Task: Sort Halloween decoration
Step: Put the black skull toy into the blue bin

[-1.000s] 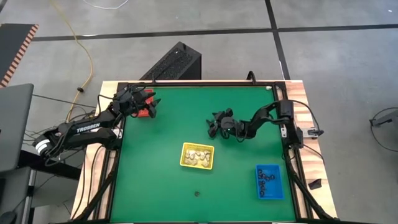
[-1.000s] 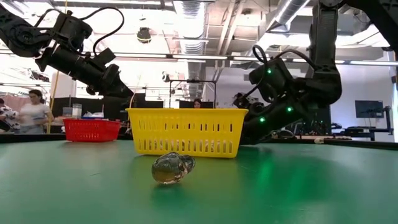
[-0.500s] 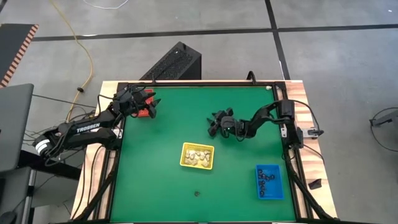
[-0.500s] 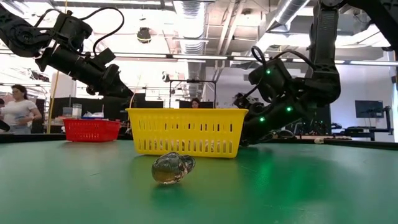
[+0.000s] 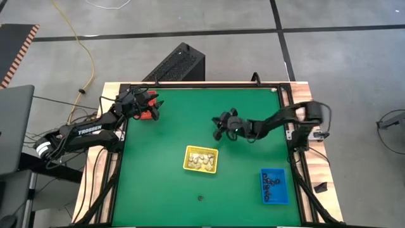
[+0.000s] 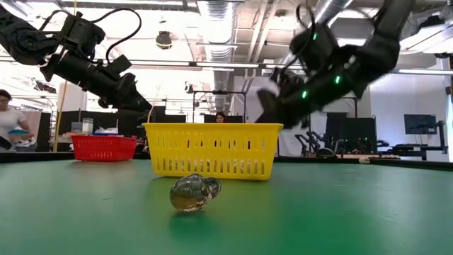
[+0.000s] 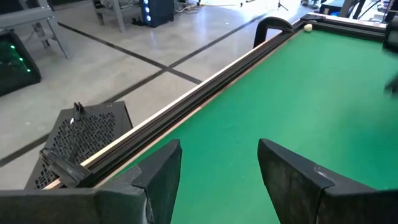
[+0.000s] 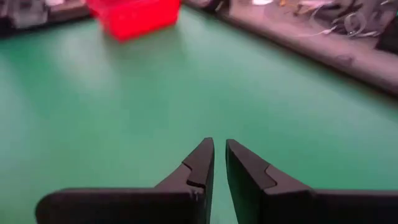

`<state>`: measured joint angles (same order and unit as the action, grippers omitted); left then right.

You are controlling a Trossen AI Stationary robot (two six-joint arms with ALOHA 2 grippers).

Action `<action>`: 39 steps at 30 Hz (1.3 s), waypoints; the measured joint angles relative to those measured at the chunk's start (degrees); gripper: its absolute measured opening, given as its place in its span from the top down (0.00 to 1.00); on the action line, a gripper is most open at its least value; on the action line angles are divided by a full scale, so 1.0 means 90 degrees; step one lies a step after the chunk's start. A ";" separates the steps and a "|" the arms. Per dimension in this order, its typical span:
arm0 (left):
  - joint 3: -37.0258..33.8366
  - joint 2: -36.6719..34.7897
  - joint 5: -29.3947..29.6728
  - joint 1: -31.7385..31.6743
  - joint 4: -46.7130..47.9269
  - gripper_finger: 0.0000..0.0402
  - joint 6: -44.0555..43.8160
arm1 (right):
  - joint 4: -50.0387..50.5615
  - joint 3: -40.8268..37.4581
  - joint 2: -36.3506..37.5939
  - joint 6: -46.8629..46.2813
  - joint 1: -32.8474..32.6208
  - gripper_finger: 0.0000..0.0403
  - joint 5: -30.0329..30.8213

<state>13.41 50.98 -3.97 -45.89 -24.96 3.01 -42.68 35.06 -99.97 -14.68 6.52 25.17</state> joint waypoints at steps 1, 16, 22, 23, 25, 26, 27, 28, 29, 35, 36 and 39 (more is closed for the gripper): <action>0.0000 0.0001 0.0000 0.0000 0.0004 0.49 0.0000 | 0.0230 0.0001 0.0290 0.0000 -0.0027 0.83 0.0042; 0.0000 0.0001 0.0008 0.0000 0.0002 0.49 -0.0049 | 0.5038 0.0001 0.4567 -0.3228 -0.2165 0.83 -0.2100; 0.0000 0.0000 0.0005 0.0000 0.0001 0.49 -0.0102 | 0.6260 0.0002 0.4981 -0.6131 -0.4524 0.83 -0.1447; 0.0000 0.0002 0.0005 0.0000 0.0001 0.49 -0.0134 | 0.6410 0.0003 0.4930 -0.6666 -0.4913 0.83 -0.1230; 0.0000 0.0001 0.0002 0.0000 0.0001 0.49 -0.0208 | 0.6751 0.0001 0.4782 -0.7766 -0.5660 0.83 -0.0719; 0.0000 0.0001 0.0002 -0.0001 0.0001 0.49 -0.0224 | 0.6936 0.0001 0.4683 -0.8248 -0.5973 0.83 -0.0482; 0.0000 0.0001 0.0002 0.0000 0.0001 0.49 -0.0233 | 0.7111 0.0001 0.4580 -0.8706 -0.6262 0.83 -0.0293; 0.0000 0.0000 -0.0001 0.0000 0.0001 0.49 -0.0243 | 0.7301 0.0001 0.4483 -0.9142 -0.6508 0.83 -0.0169; 0.0000 0.0002 -0.0016 -0.0002 0.0001 0.49 -0.0245 | 0.7517 0.0003 0.4378 -0.9540 -0.6721 0.83 -0.0074; 0.0000 0.0002 -0.0202 0.0000 0.0001 0.49 -0.0364 | 0.8466 0.0001 0.3824 -1.1554 -0.7351 0.74 -0.0121; 0.0000 0.0000 -0.0202 0.0000 0.0001 0.49 -0.0362 | 0.8520 0.0001 0.3771 -1.1667 -0.7381 0.71 -0.0169; 0.0000 0.0002 -0.0202 0.0000 -0.0007 0.49 -0.0363 | 0.8599 0.0002 0.3724 -1.1708 -0.7385 0.61 -0.0286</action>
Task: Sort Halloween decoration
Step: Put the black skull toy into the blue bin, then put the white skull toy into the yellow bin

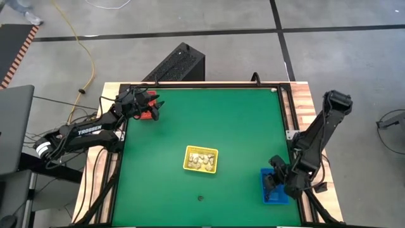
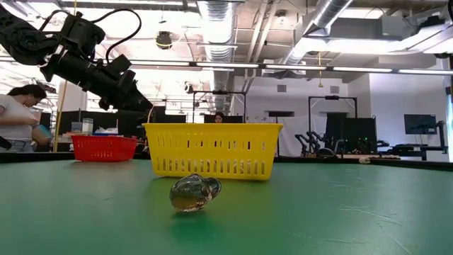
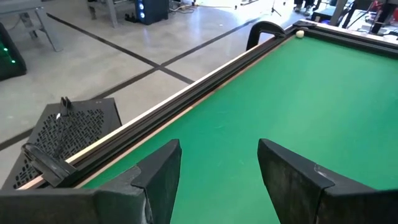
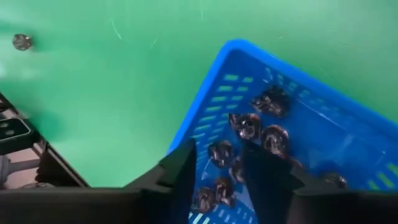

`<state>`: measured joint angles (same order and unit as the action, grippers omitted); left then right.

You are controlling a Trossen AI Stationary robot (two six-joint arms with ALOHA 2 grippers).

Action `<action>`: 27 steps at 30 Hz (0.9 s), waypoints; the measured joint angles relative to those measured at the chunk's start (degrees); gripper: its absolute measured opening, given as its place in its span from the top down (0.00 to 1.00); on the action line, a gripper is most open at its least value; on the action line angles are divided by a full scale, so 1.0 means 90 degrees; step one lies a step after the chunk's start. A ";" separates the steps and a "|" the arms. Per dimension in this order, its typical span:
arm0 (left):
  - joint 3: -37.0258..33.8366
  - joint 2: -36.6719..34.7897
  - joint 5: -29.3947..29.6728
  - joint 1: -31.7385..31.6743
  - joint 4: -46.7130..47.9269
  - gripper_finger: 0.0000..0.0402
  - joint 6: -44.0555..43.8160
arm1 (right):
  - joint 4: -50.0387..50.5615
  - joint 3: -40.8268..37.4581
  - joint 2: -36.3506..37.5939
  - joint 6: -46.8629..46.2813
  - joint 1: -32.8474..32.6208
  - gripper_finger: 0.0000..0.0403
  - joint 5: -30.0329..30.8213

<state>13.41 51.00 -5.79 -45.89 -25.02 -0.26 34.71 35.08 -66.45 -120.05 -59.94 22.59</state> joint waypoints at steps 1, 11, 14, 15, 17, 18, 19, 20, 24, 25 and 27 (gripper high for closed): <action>0.0000 -0.0002 0.0001 -0.0002 -0.0004 0.49 -0.0001 | 0.0044 0.0001 0.0003 0.0002 0.0003 0.58 -0.0001; 0.0000 -0.0002 -0.0004 -0.0001 -0.0021 0.49 -0.0001 | 0.0364 0.0001 0.0941 0.0345 0.0059 0.41 0.0524; 0.0000 0.0000 -0.0016 0.0000 -0.0019 0.49 0.0000 | -0.0075 0.0001 0.1346 0.1111 0.0266 0.41 0.1209; 0.0000 -0.0002 -0.0017 -0.0001 -0.0019 0.49 0.0001 | -0.0312 0.0011 0.1428 0.1617 0.0395 0.41 0.1477; 0.0000 -0.0002 -0.0092 0.0000 -0.0019 0.49 0.0051 | -0.0837 0.0014 0.1497 0.2723 0.0744 0.42 0.1765; 0.0000 -0.0001 -0.0247 -0.0001 -0.0020 0.49 0.0115 | -0.1103 0.0014 0.1500 0.3314 0.0947 0.43 0.1797; 0.0000 -0.0002 -0.0462 -0.0002 -0.0034 0.49 0.0196 | -0.1325 0.0014 0.1494 0.3846 0.1159 0.43 0.1794; 0.0000 -0.0001 -0.0800 0.0006 -0.0056 0.49 0.0294 | -0.1510 0.0014 0.1459 0.4323 0.1377 0.44 0.1794; 0.0000 0.0000 -0.3168 0.0295 -0.0162 0.49 0.0749 | -0.2515 0.0014 0.1017 0.5928 0.2351 0.45 0.1037; 0.0000 0.0000 -0.3862 0.0462 -0.0254 0.49 0.0779 | -0.2889 0.0014 0.0833 0.6322 0.2592 0.45 0.0687; 0.0000 0.0000 -0.4964 0.0912 -0.0537 0.49 0.0681 | -0.3804 0.0014 0.0408 0.7111 0.2987 0.45 0.0072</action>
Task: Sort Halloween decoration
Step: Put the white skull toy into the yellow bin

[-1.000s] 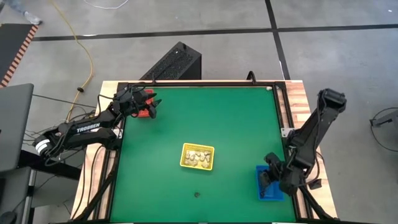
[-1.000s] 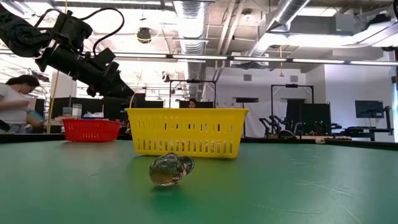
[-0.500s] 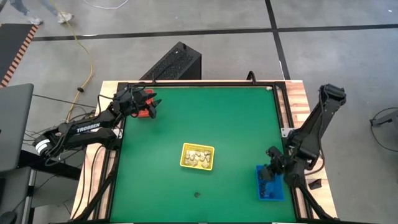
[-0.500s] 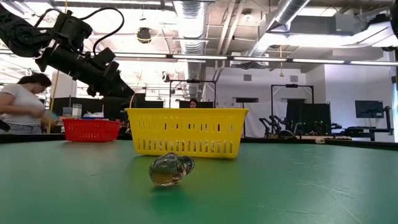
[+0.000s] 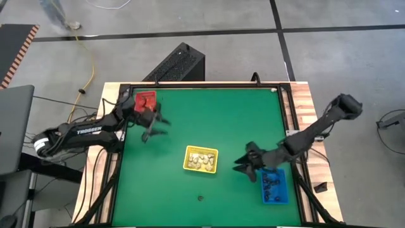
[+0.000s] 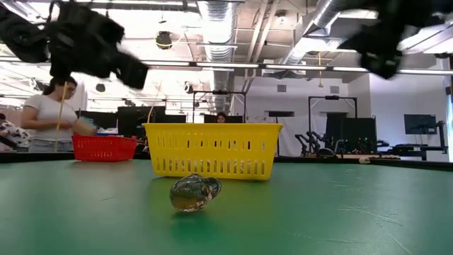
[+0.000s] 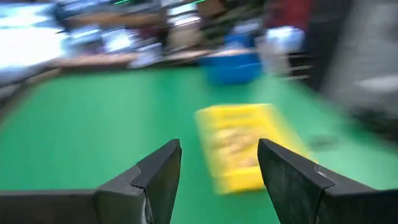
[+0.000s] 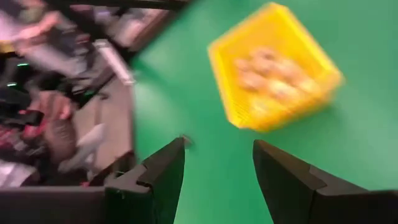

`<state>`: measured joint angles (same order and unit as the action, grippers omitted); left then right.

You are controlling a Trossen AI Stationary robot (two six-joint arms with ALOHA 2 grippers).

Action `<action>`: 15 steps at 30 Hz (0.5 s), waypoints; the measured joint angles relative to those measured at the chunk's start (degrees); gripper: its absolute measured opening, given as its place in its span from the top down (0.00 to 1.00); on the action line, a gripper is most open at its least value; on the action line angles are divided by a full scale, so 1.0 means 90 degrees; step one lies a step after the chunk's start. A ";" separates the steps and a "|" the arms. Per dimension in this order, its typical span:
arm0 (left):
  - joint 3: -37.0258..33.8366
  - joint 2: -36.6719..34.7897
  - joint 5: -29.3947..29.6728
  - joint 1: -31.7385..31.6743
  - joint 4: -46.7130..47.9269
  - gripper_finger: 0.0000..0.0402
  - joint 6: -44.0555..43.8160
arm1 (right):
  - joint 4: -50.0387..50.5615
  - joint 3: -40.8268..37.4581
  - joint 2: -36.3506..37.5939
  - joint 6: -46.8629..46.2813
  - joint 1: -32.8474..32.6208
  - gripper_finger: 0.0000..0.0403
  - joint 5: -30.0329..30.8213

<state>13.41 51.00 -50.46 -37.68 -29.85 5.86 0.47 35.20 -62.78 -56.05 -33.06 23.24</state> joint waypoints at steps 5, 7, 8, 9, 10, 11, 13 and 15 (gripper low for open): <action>0.0000 -0.0002 0.0121 0.2104 -0.0825 0.50 -0.0366 | -0.2463 0.0010 -0.1073 0.1747 0.0458 0.45 -0.1090; 0.0056 0.0000 0.0980 0.3236 -0.0792 0.51 -0.0150 | -0.2785 0.0139 -0.1377 0.2107 0.0463 0.45 -0.1257; 0.0116 0.0002 0.1482 0.3843 -0.0716 0.52 -0.0029 | -0.2786 0.0239 -0.1514 0.2217 0.0431 0.45 -0.1267; 0.0166 0.0009 0.2015 0.4424 -0.0669 0.53 0.0096 | -0.2749 0.0338 -0.1642 0.2304 0.0394 0.45 -0.1267; 0.0224 0.0055 0.2585 0.4982 -0.0645 0.53 0.0234 | -0.2739 0.0430 -0.1777 0.2409 0.0346 0.45 -0.1267; 0.0286 0.0124 0.3146 0.5520 -0.0650 0.54 0.0328 | -0.2730 0.0528 -0.1921 0.2500 0.0300 0.45 -0.1267; 0.0402 0.0322 0.4239 0.6456 -0.0615 0.55 0.0445 | -0.2733 0.0761 -0.2283 0.2787 0.0184 0.45 -0.1263; 0.0546 0.0601 0.5136 0.7157 -0.0631 0.56 0.0529 | -0.2704 0.1032 -0.2668 0.3172 0.0070 0.45 -0.1263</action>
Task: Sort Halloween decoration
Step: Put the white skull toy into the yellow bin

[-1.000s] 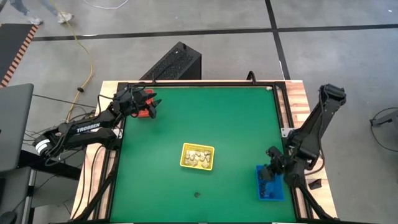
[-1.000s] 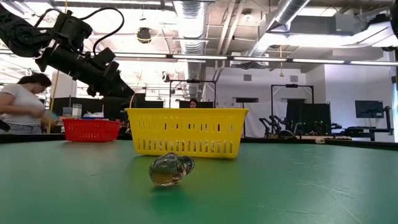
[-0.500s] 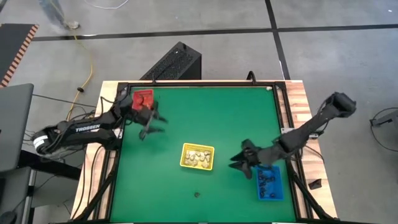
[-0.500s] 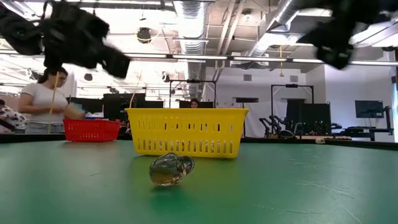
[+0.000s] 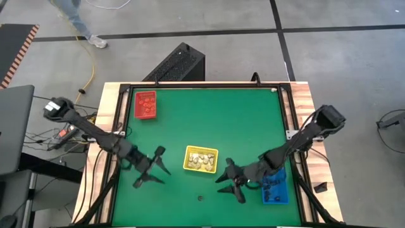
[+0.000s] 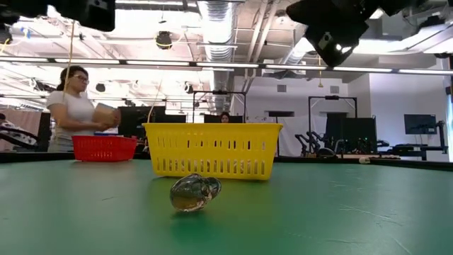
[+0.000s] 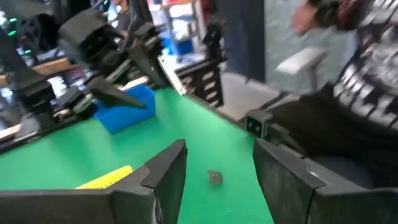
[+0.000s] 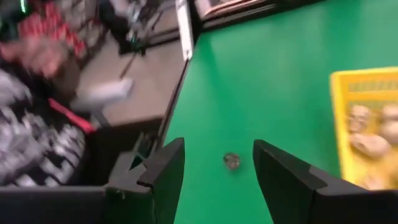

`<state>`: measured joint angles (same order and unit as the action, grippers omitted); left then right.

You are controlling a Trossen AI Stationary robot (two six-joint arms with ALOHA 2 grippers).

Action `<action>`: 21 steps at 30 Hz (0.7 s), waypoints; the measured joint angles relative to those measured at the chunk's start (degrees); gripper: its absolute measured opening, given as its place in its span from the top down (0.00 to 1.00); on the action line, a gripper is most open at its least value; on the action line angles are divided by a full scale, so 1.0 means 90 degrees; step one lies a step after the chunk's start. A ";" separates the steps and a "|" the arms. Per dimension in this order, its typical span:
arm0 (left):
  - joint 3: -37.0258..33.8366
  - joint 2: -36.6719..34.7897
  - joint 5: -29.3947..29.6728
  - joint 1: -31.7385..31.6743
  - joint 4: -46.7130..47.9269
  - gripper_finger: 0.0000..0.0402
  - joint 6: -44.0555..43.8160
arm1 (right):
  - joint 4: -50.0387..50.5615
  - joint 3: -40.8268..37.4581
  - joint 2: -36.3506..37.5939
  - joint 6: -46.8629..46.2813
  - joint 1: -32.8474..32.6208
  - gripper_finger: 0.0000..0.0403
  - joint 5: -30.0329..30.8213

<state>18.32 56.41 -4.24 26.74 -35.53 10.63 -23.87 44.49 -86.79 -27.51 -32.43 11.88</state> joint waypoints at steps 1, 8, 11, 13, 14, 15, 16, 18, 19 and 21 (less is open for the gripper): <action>0.0046 0.0116 0.0400 0.0256 0.0015 0.56 0.0080 | 0.0049 0.0161 -0.0192 0.0217 -0.0045 0.45 0.0002; 0.0373 0.0588 0.2006 0.0587 -0.0006 0.57 0.0007 | 0.2444 0.1388 -0.0691 -0.0408 0.0112 0.45 0.0478; 0.0370 0.0623 0.1666 0.0494 0.0034 0.57 -0.0183 | 0.3079 0.1736 -0.0822 -0.0243 0.0168 0.45 0.0329; 0.0334 0.0623 0.1531 0.0443 0.0045 0.57 -0.0310 | 0.3675 0.1910 -0.0827 -0.0492 0.0189 0.45 0.0815; 0.0328 0.0623 0.1530 0.0417 0.0111 0.57 -0.0327 | 0.4166 0.1981 -0.0771 -0.0865 0.0250 0.46 0.1292; 0.0326 0.0627 0.1556 0.0390 0.0142 0.57 -0.0309 | 0.4800 0.2034 -0.0678 -0.1248 0.0322 0.46 0.1766; 0.0326 0.0626 0.1560 0.0359 0.0162 0.57 -0.0239 | 0.5476 0.2060 -0.0554 -0.1586 0.0468 0.47 0.2224; 0.0326 0.0625 0.1561 0.0259 0.0186 0.57 -0.0080 | 0.6784 0.2065 -0.0238 -0.2316 0.0900 0.49 0.2750; 0.0325 0.0625 0.1551 0.0210 0.0234 0.57 -0.0042 | 0.7378 0.2065 -0.0062 -0.2741 0.1236 0.50 0.2756; 0.0323 0.0625 0.1478 0.0065 0.0286 0.57 -0.0017 | 0.8398 0.2065 0.0275 -0.3400 0.2106 0.53 0.2386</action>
<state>21.23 62.04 9.06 27.32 -32.95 10.48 51.72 63.07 -84.31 -58.11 -13.47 33.36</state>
